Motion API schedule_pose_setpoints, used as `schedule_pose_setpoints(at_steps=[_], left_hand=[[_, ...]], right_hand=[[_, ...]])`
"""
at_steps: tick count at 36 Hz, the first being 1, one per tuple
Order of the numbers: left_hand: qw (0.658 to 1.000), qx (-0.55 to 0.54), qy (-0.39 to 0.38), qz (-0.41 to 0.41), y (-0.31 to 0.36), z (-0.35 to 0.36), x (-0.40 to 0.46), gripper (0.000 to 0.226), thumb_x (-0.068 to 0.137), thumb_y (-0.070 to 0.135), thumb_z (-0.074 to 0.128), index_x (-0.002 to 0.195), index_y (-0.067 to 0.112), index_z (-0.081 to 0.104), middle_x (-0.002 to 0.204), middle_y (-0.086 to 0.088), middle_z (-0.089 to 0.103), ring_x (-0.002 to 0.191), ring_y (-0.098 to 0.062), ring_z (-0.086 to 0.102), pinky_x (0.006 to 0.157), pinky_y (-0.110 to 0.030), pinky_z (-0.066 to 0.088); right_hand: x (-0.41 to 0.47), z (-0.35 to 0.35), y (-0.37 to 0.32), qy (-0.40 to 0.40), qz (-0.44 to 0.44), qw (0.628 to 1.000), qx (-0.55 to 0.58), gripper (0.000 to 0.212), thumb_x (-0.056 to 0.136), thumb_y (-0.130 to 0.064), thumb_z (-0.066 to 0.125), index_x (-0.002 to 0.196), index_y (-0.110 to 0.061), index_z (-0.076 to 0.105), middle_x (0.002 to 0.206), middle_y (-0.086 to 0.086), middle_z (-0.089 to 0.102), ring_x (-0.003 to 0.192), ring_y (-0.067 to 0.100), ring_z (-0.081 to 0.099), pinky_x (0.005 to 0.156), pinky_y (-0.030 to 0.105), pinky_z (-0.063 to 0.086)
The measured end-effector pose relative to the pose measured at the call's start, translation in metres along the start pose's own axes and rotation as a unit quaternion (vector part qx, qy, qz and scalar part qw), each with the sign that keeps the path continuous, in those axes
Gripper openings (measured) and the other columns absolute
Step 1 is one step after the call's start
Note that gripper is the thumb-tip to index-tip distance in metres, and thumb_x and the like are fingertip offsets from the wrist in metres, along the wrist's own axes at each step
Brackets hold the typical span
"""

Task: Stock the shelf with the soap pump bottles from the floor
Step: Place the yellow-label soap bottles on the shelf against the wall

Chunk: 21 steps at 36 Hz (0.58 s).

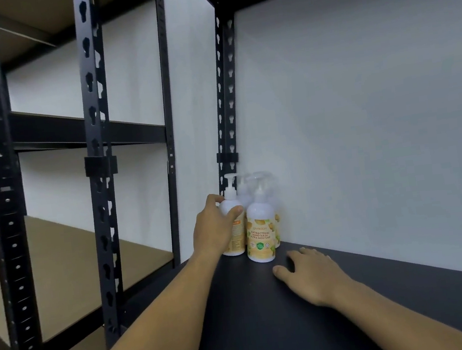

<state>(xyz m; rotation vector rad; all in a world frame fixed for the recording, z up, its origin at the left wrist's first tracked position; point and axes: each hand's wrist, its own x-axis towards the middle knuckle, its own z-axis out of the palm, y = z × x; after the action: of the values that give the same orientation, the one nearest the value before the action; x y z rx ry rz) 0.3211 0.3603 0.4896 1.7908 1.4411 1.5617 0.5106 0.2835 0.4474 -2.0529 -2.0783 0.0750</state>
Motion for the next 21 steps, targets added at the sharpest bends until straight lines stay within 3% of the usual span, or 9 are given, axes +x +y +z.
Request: schedule_pose_setpoints(at_steps=[5, 9, 12, 16, 21], left_hand=[[0.999, -0.037, -0.023, 0.015, -0.006, 0.002, -0.003, 0.045, 0.094, 0.037, 0.064, 0.133, 0.025, 0.045, 0.120, -0.003, 0.060, 0.103, -0.022, 0.061, 0.088, -0.039, 0.053], [0.993, -0.087, -0.085, -0.007, -0.015, -0.002, -0.011, 0.071, 0.093, 0.023, 0.067, 0.150, 0.031, 0.025, 0.123, 0.001, 0.052, 0.112, -0.021, 0.058, 0.093, -0.035, 0.050], [0.986, -0.092, -0.136, -0.021, -0.020, -0.007, -0.015, 0.084, 0.090, 0.009, 0.067, 0.151, 0.036, 0.016, 0.116, 0.002, 0.056, 0.108, -0.018, 0.062, 0.089, -0.029, 0.050], [0.986, -0.074, -0.152, -0.003, -0.024, -0.009, -0.018, 0.080, 0.089, 0.000, 0.064, 0.144, 0.041, 0.022, 0.116, -0.002, 0.062, 0.103, -0.013, 0.063, 0.082, -0.023, 0.050], [0.991, -0.055, -0.118, -0.001, -0.028, -0.009, -0.016, 0.072, 0.086, 0.007, 0.072, 0.143, 0.027, 0.033, 0.098, 0.007, 0.057, 0.091, -0.005, 0.060, 0.075, -0.021, 0.048]], right_hand=[[-0.001, -0.002, -0.001, -0.003, -0.003, 1.000, -0.001, 0.070, 0.098, -0.063, 0.030, 0.152, -0.019, 0.035, 0.162, 0.008, 0.028, 0.150, 0.026, 0.023, 0.122, 0.045, 0.019], [-0.001, -0.001, 0.001, -0.003, -0.005, 1.000, 0.002, 0.068, 0.098, -0.063, 0.030, 0.149, -0.019, 0.040, 0.155, 0.006, 0.037, 0.144, 0.026, 0.031, 0.120, 0.045, 0.024], [-0.002, -0.001, 0.002, -0.002, -0.010, 1.000, 0.004, 0.067, 0.098, -0.063, 0.031, 0.148, -0.020, 0.042, 0.151, 0.005, 0.042, 0.141, 0.025, 0.035, 0.118, 0.045, 0.026], [-0.007, -0.003, 0.003, -0.001, -0.018, 1.000, 0.007, 0.063, 0.100, -0.059, 0.032, 0.149, -0.020, 0.040, 0.152, 0.004, 0.041, 0.143, 0.023, 0.033, 0.119, 0.042, 0.025], [-0.012, -0.004, 0.003, 0.005, -0.022, 1.000, 0.011, 0.062, 0.100, -0.058, 0.035, 0.149, -0.021, 0.041, 0.151, 0.001, 0.043, 0.141, 0.021, 0.036, 0.117, 0.039, 0.029]])
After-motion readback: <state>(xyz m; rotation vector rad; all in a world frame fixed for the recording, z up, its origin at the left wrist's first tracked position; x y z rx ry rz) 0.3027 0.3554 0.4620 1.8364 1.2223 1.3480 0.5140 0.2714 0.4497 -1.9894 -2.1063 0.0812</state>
